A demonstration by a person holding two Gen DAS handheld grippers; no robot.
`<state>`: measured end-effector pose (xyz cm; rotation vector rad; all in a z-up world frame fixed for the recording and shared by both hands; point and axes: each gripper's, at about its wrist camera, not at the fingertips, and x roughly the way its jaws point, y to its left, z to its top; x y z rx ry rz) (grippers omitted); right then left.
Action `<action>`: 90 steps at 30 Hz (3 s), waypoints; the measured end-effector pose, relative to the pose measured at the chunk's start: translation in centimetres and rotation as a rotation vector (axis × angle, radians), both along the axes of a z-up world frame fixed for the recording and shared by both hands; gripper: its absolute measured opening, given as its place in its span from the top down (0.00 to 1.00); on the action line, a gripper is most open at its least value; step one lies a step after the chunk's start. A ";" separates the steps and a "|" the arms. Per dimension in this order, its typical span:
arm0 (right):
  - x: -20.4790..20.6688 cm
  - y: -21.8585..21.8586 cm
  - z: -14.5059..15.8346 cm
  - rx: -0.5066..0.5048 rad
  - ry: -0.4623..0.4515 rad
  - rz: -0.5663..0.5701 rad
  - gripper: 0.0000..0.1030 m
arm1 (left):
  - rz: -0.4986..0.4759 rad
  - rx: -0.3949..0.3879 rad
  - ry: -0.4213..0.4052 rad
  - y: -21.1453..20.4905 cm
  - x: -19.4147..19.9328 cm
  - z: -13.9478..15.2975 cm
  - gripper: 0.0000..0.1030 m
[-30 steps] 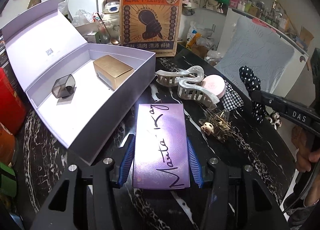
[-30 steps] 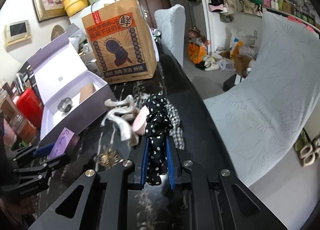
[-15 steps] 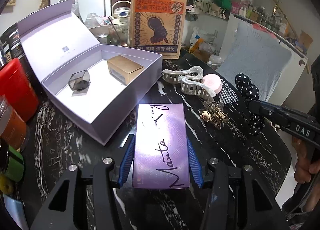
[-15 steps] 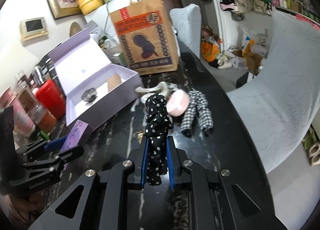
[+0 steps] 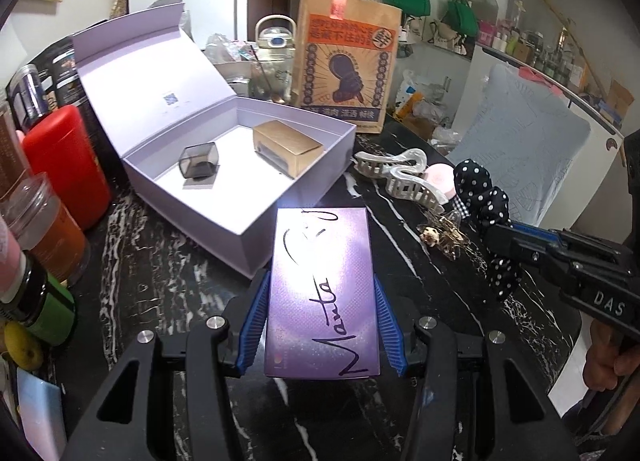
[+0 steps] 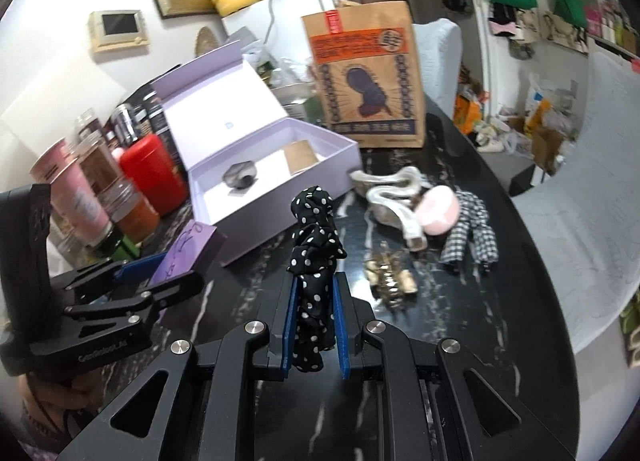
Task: Organize rigid objects
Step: 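Lift the scrunchie and card and carry them toward the lavender box, then lower the scrunchie onto the gold box with the right tool while the left lowers the card into the box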
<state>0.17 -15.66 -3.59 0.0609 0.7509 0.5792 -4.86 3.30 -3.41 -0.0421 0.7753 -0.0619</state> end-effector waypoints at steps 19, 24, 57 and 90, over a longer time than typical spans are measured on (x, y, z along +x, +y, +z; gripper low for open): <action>0.3 5.9 0.3 -0.001 0.003 0.170 0.84 | 0.129 0.005 -0.012 4.6 -0.7 1.3 0.51; 0.7 7.2 0.7 0.000 0.001 0.204 0.84 | 0.160 0.000 -0.013 5.7 -0.6 1.8 0.51; 8.0 11.9 5.0 -0.014 -0.080 0.276 0.84 | 0.210 0.014 -0.096 9.1 8.1 5.5 0.51; 20.2 14.8 4.7 -0.098 -0.086 0.200 0.84 | 0.302 0.022 -0.073 12.9 19.5 3.9 0.51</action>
